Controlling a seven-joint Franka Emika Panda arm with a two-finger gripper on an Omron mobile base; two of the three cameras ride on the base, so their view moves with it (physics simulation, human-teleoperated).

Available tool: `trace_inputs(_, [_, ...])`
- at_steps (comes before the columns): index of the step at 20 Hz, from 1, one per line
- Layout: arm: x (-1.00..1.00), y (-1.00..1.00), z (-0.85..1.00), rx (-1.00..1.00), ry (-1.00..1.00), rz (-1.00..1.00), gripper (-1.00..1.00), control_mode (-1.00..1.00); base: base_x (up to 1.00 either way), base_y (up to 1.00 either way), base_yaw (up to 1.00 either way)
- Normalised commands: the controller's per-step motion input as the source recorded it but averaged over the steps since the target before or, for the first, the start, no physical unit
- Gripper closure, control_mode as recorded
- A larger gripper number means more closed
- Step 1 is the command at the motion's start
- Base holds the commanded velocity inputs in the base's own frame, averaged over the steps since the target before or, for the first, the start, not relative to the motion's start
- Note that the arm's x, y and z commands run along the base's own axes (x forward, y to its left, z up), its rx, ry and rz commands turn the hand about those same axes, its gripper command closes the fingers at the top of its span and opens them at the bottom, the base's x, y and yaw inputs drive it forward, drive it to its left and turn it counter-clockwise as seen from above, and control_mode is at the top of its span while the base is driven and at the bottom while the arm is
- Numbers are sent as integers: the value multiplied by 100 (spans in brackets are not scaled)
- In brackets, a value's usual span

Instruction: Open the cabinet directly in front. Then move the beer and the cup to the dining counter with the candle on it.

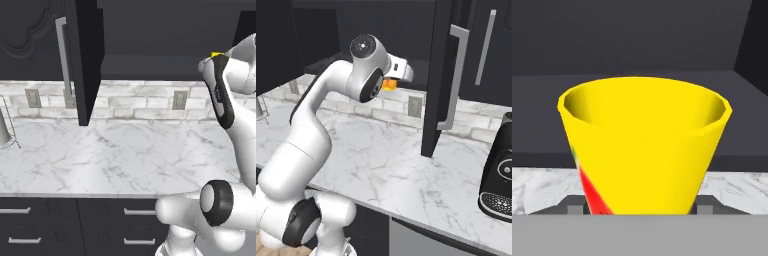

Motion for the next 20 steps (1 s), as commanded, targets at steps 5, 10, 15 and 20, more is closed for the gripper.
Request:
trace_inputs(5, [-100, 49, -5, 0, 0, 36, 100, -100, 0, 0, 0])
trace_inputs(10, [-100, 75, -23, -3, 3, 44, 100, -100, 0, 0, 0])
trace_inputs(15, [-97, 79, -57, -13, -9, 38, 100, -100, 0, 0, 0])
trace_inputs(20, [-23, 52, -37, -2, -32, 7, 100, -100, 0, 0, 0])
